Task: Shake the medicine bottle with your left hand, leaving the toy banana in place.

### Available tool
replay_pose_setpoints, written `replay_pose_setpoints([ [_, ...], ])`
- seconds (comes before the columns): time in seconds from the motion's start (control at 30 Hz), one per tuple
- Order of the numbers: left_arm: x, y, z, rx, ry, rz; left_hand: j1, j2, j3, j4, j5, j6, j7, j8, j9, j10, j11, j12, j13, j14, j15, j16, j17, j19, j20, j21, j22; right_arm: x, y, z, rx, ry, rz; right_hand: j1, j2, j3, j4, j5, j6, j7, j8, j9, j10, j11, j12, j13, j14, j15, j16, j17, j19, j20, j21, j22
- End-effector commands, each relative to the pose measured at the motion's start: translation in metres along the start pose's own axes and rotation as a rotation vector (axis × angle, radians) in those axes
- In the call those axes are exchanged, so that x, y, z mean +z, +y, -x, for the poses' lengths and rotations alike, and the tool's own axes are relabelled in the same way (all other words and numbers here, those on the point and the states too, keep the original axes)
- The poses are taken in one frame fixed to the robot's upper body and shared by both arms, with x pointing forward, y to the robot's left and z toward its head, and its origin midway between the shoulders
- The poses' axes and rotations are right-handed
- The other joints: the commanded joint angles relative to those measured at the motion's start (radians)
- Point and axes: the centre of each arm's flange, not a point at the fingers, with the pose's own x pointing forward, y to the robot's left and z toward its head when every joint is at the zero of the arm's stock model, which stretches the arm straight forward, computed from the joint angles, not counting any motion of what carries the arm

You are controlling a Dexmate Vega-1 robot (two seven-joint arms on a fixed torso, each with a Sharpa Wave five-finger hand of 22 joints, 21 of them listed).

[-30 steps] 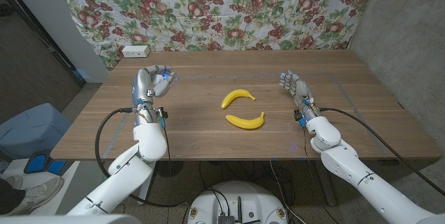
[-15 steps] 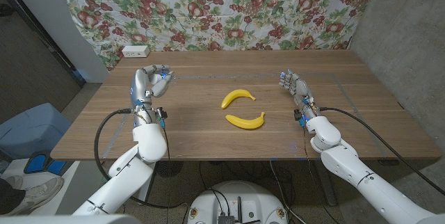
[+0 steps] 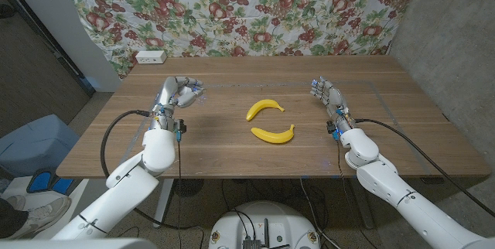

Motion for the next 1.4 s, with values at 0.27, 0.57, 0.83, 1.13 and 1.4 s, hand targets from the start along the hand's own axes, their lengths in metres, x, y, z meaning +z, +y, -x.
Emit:
replay_pose_setpoints([
  [0.27,0.002,-0.006,-0.009,-0.168,0.044,-0.029,0.163,0.157,0.005,-0.001,0.006,0.009,0.001,-0.005,0.005,0.010,0.001,-0.004,0.002,0.234,-0.282,0.007,0.190,-0.008,-0.124,0.011,-0.006,-0.003,-0.002,0.000,-0.003,0.006,-0.005,-0.009,-0.002,0.002,-0.007,-0.004,0.003,0.004,0.003,0.003,0.006,0.000,0.003,0.001,0.005,-0.004,-0.003,0.001,0.008,-0.001,-0.008,0.005],
  [0.57,0.002,-0.005,-0.002,-0.054,0.024,-0.017,0.163,0.157,0.005,-0.001,0.006,0.008,-0.001,-0.006,0.005,0.013,0.001,-0.004,0.005,0.234,-0.282,0.004,0.190,-0.010,-0.125,0.016,-0.013,-0.003,-0.003,-0.001,0.000,0.006,-0.004,-0.010,-0.002,0.002,-0.006,-0.004,0.003,0.004,0.003,0.003,0.005,0.001,0.003,0.000,0.007,-0.003,-0.002,0.000,0.009,-0.001,-0.011,0.005],
  [0.83,0.001,-0.005,0.008,0.101,-0.006,0.009,0.162,0.157,0.006,-0.001,0.006,0.011,0.000,-0.006,0.005,0.012,0.000,-0.005,0.006,0.236,-0.282,0.004,0.192,-0.010,-0.124,0.021,-0.019,-0.003,-0.003,0.000,-0.001,0.006,-0.004,-0.010,-0.002,0.002,-0.007,-0.004,0.003,0.003,0.003,0.003,0.005,0.000,0.003,0.001,0.006,-0.003,-0.003,0.000,0.011,-0.001,-0.014,0.005],
  [1.13,-0.002,-0.007,0.020,0.318,-0.056,0.073,0.164,0.156,0.006,-0.003,0.006,0.010,-0.002,-0.006,0.005,0.013,0.001,-0.006,0.009,0.236,-0.282,0.002,0.194,-0.010,-0.125,0.028,-0.025,-0.004,-0.004,0.001,-0.003,0.007,-0.006,-0.011,-0.002,0.002,-0.007,-0.004,0.004,0.004,0.003,0.003,0.005,0.000,0.003,0.000,0.007,-0.002,-0.003,-0.001,0.012,0.000,-0.017,0.005],
  [1.4,-0.002,-0.007,0.021,0.326,-0.055,0.074,0.163,0.157,0.007,-0.002,0.006,0.011,-0.002,-0.007,0.005,0.016,0.001,-0.007,0.009,0.236,-0.283,-0.001,0.193,-0.013,-0.125,0.031,-0.031,-0.004,-0.004,0.000,-0.001,0.008,-0.004,-0.011,-0.002,0.002,-0.007,-0.004,0.002,0.005,0.002,0.003,0.006,0.001,0.003,0.000,0.005,-0.001,-0.004,-0.001,0.013,0.000,-0.020,0.005],
])
